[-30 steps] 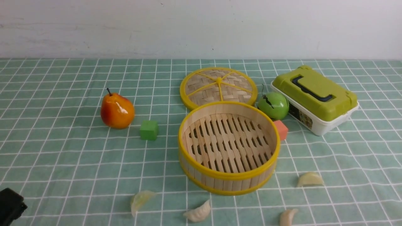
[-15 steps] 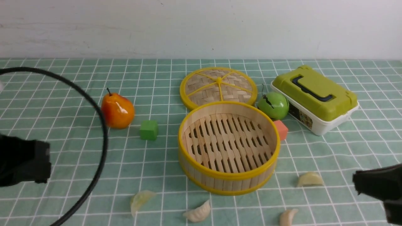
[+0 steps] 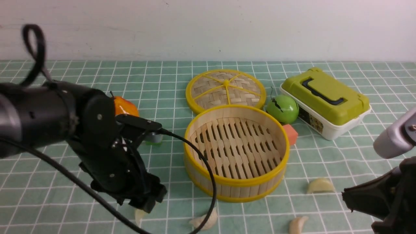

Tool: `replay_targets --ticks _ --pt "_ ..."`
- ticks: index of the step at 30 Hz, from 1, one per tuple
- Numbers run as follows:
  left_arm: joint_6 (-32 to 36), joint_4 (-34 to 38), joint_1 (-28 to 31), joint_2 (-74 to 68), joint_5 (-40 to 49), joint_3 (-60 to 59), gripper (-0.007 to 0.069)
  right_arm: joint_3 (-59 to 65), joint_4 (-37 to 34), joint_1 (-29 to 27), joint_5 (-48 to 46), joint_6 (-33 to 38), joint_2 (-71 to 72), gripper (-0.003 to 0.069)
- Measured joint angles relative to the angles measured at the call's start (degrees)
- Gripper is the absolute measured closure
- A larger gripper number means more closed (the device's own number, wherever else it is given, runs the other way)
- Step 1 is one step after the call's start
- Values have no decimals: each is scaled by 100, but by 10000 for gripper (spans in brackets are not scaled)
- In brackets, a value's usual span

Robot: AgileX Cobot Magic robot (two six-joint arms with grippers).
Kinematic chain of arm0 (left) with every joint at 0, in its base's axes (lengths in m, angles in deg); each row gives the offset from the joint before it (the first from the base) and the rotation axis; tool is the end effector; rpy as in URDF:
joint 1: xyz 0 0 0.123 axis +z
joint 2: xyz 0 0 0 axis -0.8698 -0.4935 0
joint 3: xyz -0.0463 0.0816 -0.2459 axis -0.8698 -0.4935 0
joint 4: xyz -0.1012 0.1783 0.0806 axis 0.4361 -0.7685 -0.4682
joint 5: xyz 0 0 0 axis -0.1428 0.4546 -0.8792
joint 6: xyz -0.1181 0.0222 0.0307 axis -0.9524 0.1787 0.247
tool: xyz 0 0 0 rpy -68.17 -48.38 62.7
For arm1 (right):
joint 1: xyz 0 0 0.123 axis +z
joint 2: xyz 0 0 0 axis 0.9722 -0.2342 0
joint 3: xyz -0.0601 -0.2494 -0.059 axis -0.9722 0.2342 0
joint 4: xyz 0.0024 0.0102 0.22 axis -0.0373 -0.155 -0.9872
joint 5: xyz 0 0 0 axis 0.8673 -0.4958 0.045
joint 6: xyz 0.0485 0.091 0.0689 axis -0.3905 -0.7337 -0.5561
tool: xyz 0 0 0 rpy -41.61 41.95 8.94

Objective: Put the dumplings into the steamer on the table with the blue tablecloth.
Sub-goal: 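Reach for and grasp a dumpling on the table with the left gripper, then place the dumpling into the bamboo steamer basket with the left gripper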

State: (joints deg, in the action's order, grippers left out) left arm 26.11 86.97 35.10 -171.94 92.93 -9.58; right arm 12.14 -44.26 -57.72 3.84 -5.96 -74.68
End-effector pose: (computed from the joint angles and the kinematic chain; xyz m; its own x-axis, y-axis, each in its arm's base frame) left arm 0.2646 -0.1299 0.1743 -0.8807 0.3891 -0.2701 0.4138 0.9095 -0.0389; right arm 0.1548 0.0947 0.2720 -0.6194 -0.3221 -0.7159 -0.5888 0.7938 0.1523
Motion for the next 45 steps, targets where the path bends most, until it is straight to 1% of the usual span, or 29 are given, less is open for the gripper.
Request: replay_targets --ticks 3,5,7,10,11,12,13,15,16,19,22,26,28,32,34,36,39,41,45 --pt "-166 -204 -9 -249 -492 2 45 0 5 0 0 0 0 667" --pt "-208 -272 -9 -361 -675 7 43 0 16 0 0 0 0 666" --pt "-234 -272 -9 -474 -753 13 67 0 31 0 0 0 0 664" --pt "-288 -157 -9 -641 -767 20 135 0 31 0 44 11 0 662" --pt "-316 -70 -9 -739 -761 20 198 0 45 0 65 12 0 662" --pt "-319 -40 -9 -772 -754 20 231 0 45 0 78 17 0 661" --pt "-324 -17 -9 -826 -721 20 321 0 45 0 86 17 0 660" --pt "-330 -4 -9 -831 -609 48 440 0 49 0 90 17 0 659" --pt "-334 0 -9 -798 -481 100 455 0 49 0 93 17 0 659" --pt "-337 92 -37 -603 39 430 440 0 64 0 101 17 0 657" --pt "-337 187 -307 -344 421 1105 440 0 69 0 125 19 0 655" --pt "-483 393 -772 -444 389 2052 440 0 69 0 169 19 0 650" --pt "-673 622 -967 -748 305 2657 440 0 69 0 164 19 11 648" --pt "-1105 921 -1056 -1701 167 3832 440 0 69 0 29 -8 187 647" --pt "-1259 921 -1056 -2103 157 4262 440 0 69 0 -74 -21 307 647" --pt "-1455 838 -1044 -2800 194 5010 440 0 69 0 -241 -33 551 643" --pt "-1558 703 -1044 -3415 275 5659 437 0 149 0 -311 -44 781 639" --pt "-1584 618 -1044 -3656 293 5900 415 0 211 0 -324 -44 859 638" --pt "-1734 222 -1044 -4045 359 6279 263 0 529 0 -335 -91 984 635"
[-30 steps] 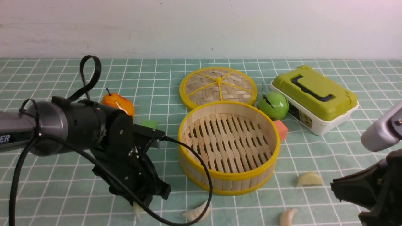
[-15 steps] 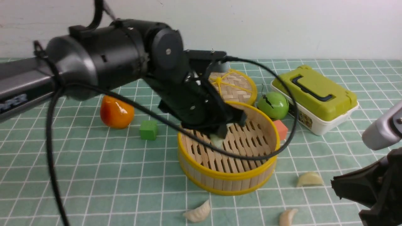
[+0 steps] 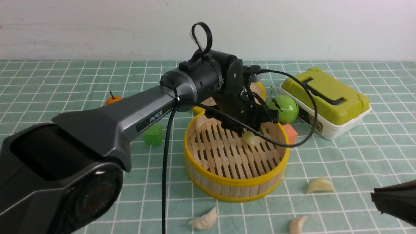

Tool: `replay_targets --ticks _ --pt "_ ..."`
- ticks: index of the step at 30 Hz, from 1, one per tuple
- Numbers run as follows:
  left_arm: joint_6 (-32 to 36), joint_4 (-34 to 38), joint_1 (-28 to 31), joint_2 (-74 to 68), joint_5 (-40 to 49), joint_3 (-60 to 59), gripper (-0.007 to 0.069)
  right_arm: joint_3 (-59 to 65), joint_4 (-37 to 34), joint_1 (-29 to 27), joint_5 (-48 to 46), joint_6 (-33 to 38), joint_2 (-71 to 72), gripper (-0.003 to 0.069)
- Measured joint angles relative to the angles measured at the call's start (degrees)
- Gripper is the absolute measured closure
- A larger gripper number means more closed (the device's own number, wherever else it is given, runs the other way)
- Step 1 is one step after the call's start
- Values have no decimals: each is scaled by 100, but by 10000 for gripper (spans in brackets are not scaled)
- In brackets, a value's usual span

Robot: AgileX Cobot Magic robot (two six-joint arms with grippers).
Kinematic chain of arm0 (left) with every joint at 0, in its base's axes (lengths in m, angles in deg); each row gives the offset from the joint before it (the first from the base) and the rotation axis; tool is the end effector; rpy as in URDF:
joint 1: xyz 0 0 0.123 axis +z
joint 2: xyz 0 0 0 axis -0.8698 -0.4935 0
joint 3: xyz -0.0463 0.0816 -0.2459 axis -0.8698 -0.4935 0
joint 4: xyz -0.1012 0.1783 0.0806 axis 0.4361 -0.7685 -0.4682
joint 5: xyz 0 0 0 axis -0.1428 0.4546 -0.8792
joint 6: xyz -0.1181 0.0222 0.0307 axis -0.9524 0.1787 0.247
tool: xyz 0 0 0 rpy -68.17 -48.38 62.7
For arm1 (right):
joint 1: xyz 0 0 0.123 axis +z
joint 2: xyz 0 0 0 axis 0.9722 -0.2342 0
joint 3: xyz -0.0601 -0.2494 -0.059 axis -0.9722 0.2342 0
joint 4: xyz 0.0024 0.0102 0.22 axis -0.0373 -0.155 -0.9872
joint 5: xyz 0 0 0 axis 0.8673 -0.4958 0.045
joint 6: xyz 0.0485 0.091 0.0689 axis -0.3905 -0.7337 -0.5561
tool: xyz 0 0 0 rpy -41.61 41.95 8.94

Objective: Put the dumplings into the steamer on the table with the blue tablecloth.
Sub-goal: 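Place the dumpling into the bamboo steamer basket with the left gripper, then reach for and grasp a dumpling on the table with the left gripper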

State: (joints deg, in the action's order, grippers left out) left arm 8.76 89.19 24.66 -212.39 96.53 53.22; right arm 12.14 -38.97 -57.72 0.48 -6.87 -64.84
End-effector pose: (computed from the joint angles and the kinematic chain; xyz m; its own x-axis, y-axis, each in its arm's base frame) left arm 0.4021 -0.2996 0.1760 -0.8384 0.1806 -0.5142 0.3454 0.9059 -0.2450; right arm 0.1255 0.0793 0.2917 -0.5138 -0.3613 -0.7781 -0.6146 0.7878 0.0400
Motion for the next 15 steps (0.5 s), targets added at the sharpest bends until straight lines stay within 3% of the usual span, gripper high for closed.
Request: replay_targets --ticks 1,2,6,11,15 --pt "-4 -27 0 1 13 6 254 0 8 0 0 -2 0 635" --pt "-12 -126 0 8 115 47 181 0 59 0 6 -19 0 632" --pt "97 -279 0 160 799 226 106 0 79 0 54 -24 0 627" --pt "391 -435 0 1018 2011 478 90 0 79 0 152 -25 0 621" --pt "716 -445 0 1933 2212 208 99 0 52 0 248 -35 0 617"
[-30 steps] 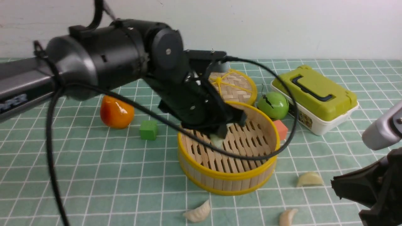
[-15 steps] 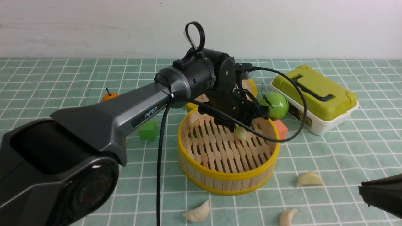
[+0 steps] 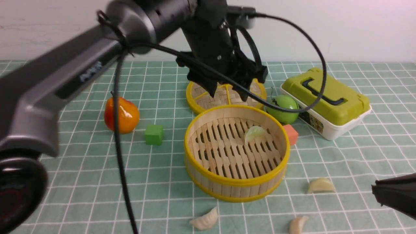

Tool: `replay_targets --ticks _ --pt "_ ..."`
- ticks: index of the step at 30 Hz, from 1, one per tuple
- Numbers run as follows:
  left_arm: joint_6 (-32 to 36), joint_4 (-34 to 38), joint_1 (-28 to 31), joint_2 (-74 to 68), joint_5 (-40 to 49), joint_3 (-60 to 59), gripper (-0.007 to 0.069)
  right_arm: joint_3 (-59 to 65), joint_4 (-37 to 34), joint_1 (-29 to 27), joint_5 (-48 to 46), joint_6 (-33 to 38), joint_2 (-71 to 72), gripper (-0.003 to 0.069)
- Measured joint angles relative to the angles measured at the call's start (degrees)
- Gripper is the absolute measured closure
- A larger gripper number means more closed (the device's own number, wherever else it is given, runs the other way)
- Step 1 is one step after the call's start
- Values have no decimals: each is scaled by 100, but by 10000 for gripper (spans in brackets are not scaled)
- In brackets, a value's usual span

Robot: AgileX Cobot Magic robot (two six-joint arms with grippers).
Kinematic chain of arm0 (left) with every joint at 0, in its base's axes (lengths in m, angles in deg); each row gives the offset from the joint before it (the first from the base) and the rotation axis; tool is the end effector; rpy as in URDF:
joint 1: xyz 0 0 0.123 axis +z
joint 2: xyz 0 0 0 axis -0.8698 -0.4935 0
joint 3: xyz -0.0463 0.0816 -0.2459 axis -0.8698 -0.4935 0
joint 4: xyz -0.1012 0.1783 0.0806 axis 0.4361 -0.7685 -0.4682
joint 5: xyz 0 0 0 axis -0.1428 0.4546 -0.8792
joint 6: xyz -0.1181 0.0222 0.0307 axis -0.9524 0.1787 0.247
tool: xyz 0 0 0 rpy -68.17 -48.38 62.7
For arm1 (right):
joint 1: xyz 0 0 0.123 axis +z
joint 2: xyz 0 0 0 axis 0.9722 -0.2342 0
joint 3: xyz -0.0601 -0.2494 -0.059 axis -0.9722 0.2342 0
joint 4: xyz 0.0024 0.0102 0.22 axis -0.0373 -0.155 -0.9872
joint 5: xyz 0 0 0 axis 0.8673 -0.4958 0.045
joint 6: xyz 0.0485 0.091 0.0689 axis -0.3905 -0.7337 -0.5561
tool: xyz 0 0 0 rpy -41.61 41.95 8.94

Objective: Put the dumplings into the steamer on the table with the blue tablecloth.
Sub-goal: 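Reach for and grasp a dumpling on the table with the left gripper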

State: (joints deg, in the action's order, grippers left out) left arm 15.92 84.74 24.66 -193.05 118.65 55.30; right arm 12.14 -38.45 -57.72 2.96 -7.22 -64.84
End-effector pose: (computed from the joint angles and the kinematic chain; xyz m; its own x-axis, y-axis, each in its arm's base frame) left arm 0.3415 -0.2474 0.3164 -0.7654 0.3404 -0.5462 0.4639 0.8801 -0.1016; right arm 0.1297 0.0784 0.2951 -0.4916 -0.3437 -0.8001 -0.5993 0.8001 0.0245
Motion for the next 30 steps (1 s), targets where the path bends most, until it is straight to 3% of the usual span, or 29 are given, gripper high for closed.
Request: replay_targets --ticks 10,15,22,26,30 --pt "340 212 0 1749 29 -3284 104 0 -64 4 80 0 0 606" --pt "593 493 0 1720 -926 -4939 104 0 -117 4 128 0 0 601" --pt "969 764 -143 1266 -1919 -5313 104 0 -134 4 216 0 0 597" --pt "1230 440 -479 888 -2702 -5313 104 0 -85 4 229 0 0 597" --pt "1231 276 -566 629 -2872 -5313 123 0 -20 4 216 0 0 591"
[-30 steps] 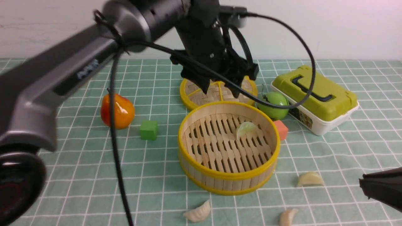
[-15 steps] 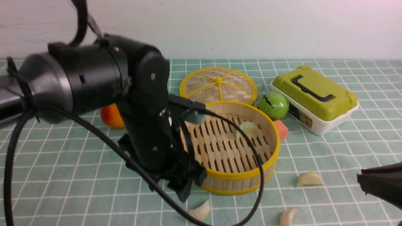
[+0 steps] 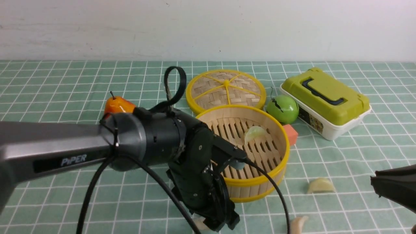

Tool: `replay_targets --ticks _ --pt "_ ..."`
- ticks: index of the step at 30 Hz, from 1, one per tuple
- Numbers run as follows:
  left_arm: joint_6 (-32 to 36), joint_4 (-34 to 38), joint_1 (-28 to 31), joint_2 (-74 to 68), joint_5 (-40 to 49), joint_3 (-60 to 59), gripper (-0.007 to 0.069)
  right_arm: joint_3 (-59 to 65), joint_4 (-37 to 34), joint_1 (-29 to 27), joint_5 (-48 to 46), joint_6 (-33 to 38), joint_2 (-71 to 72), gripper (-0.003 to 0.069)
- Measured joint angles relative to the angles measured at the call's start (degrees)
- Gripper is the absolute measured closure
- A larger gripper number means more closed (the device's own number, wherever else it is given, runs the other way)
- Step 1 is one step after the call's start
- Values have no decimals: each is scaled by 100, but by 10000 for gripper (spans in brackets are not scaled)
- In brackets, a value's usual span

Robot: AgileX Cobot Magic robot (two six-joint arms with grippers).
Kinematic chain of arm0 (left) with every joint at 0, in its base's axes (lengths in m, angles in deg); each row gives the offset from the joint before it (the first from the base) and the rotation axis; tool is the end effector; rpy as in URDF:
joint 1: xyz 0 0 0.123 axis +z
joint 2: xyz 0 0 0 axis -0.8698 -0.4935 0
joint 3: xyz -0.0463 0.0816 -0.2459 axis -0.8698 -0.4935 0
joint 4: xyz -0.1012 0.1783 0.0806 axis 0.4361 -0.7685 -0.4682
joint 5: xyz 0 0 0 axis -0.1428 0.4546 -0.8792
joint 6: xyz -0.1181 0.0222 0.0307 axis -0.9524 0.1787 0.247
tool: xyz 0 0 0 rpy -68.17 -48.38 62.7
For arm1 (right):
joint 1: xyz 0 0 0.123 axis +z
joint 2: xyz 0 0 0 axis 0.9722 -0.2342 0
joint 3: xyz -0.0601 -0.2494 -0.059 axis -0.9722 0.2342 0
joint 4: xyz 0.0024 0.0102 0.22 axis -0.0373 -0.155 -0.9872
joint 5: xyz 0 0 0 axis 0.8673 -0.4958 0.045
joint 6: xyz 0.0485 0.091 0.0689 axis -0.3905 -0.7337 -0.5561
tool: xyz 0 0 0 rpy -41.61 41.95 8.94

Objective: Put the dumplings into the steamer on the table with the blue tablecloth.
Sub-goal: 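Reach for and grasp a dumpling on the table with the left gripper, then place the dumpling into the bamboo steamer basket with the left gripper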

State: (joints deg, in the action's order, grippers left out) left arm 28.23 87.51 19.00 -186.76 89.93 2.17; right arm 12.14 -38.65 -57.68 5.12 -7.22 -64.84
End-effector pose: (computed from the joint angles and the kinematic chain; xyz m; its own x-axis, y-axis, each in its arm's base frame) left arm 0.2618 -0.2375 0.1401 -0.7197 0.6395 -0.2702 0.6712 0.7404 -0.0356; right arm 0.1327 0.0785 0.2985 -0.4704 -0.3248 -0.8205 -0.5893 0.8077 0.0181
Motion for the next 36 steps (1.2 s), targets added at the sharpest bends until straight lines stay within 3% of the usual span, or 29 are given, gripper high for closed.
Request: replay_targets --ticks 2,6,7,9,14,18,26,31,34,36 --pt "-106 -40 0 -78 -11 0 156 0 0 0 -4 0 0 589" --pt "-516 -89 0 -132 2 13 328 0 17 0 -4 0 0 585" --pt "-612 -89 0 -123 81 59 415 0 23 0 -4 0 0 583" --pt "-709 -79 0 -84 411 193 449 0 23 0 -4 0 0 580" --pt "-972 -76 0 292 1147 1008 435 0 23 0 21 0 0 573" --pt "-1138 -173 105 391 1149 2236 435 0 18 0 51 -100 0 571" --pt "-1763 93 878 -1218 1163 3898 435 0 0 0 -68 -430 0 564" --pt "-1799 45 952 -1951 1367 4255 435 0 0 0 -239 -436 0 564" --pt "-1798 20 952 -2064 1340 4293 390 0 0 0 -427 -436 -29 564" --pt "-1798 0 952 -2072 1333 4319 321 -52 19 0 -604 -436 -115 564"
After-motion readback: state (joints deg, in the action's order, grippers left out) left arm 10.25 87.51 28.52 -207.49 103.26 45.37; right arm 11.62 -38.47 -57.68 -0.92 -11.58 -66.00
